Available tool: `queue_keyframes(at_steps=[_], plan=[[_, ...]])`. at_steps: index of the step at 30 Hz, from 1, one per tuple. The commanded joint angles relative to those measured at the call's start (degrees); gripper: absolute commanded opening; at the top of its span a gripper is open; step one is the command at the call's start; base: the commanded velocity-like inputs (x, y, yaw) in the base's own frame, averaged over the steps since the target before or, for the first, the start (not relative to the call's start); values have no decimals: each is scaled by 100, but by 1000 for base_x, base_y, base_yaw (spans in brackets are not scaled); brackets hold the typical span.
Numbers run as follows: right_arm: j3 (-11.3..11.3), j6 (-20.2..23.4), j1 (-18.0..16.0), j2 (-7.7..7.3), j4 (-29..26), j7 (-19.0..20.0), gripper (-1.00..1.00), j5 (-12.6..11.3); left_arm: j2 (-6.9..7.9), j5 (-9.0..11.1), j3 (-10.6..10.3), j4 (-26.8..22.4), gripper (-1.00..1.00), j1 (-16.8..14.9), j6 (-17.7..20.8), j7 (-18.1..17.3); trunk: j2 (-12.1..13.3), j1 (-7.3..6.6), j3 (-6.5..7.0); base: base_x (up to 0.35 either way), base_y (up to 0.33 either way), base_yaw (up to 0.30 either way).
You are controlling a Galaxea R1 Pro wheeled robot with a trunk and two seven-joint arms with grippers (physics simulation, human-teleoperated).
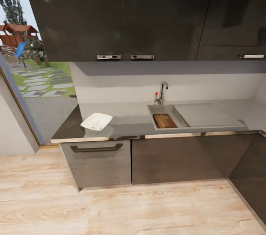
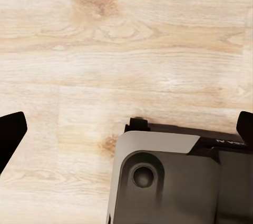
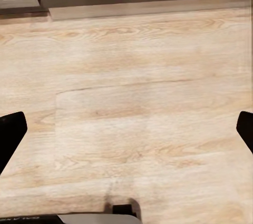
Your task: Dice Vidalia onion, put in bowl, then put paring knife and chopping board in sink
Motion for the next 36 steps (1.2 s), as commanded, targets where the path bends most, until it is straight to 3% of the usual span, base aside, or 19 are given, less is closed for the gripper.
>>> queue_keyframes(at_steps=[1, 8, 12, 14, 15, 16, 18, 19, 22, 24, 28, 32, 36], plan=[[49, -14, -6, -2, 3, -2, 100, -49, -2, 44, -48, 24, 100, -11, -40, 3, -12, 4, -3, 0, 0, 0], [47, -8, -3, -3, 3, -3, 100, -56, -2, 47, -48, 24, 100, -11, -40, 3, -12, 4, 61, 0, 0, 0], [47, -3, -3, -10, 3, 5, 100, -60, -20, 49, -56, 38, 100, -11, 150, 2, -12, 4, 80, 0, 0, 0], [46, 27, -1, -17, -2, -12, 100, -56, -10, 50, -57, 47, 100, -11, 894, 8, -12, 4, 81, 0, 0, 0], [44, 42, -3, -17, -4, -22, 100, -57, -8, 50, -57, 47, 100, -11, 1046, 9, -12, 4, 82, 0, 0, 0], [40, 161, -2, -19, -21, -58, 100, -74, -5, 50, -57, 50, 100, 1, 1411, 13, -12, 4, 82, 0, 0, 0], [33, 704, 3, -27, -108, -100, 100, -145, 1, 50, -57, 50, 100, 216, 1661, 18, -12, 4, 82, 0, 0, 0], [32, 863, 2, -33, -137, -102, 100, -155, 2, 50, -57, 50, 100, 269, 1681, 19, -12, 4, 83, 0, 0, 0], [23, 2043, 6, -143, -520, -91, 100, -190, 2, 55, -57, 50, 100, 675, 1630, 25, -12, 4, 83, 0, 0, 0], [17, 2424, 6, -256, -609, -63, 100, -202, 5, 57, -54, 50, 100, 874, 1478, 31, -12, 4, 83, 0, 0, 0], [32, 2672, 8, -451, -422, 71, 100, -218, 17, 67, -47, 50, 100, 1027, 1328, 208, -12, 4, 83, 0, 0, 0], [38, 2708, 9, -487, 10, 581, 100, -217, 106, 202, -41, 49, 100, 1052, 1305, 478, -12, 4, 83, 0, 0, 0], [46, 2743, 7, -470, 106, 750, 100, -214, 119, 452, -40, 36, 100, 1056, 1291, 523, -12, 4, 83, 0, 0, 0]])
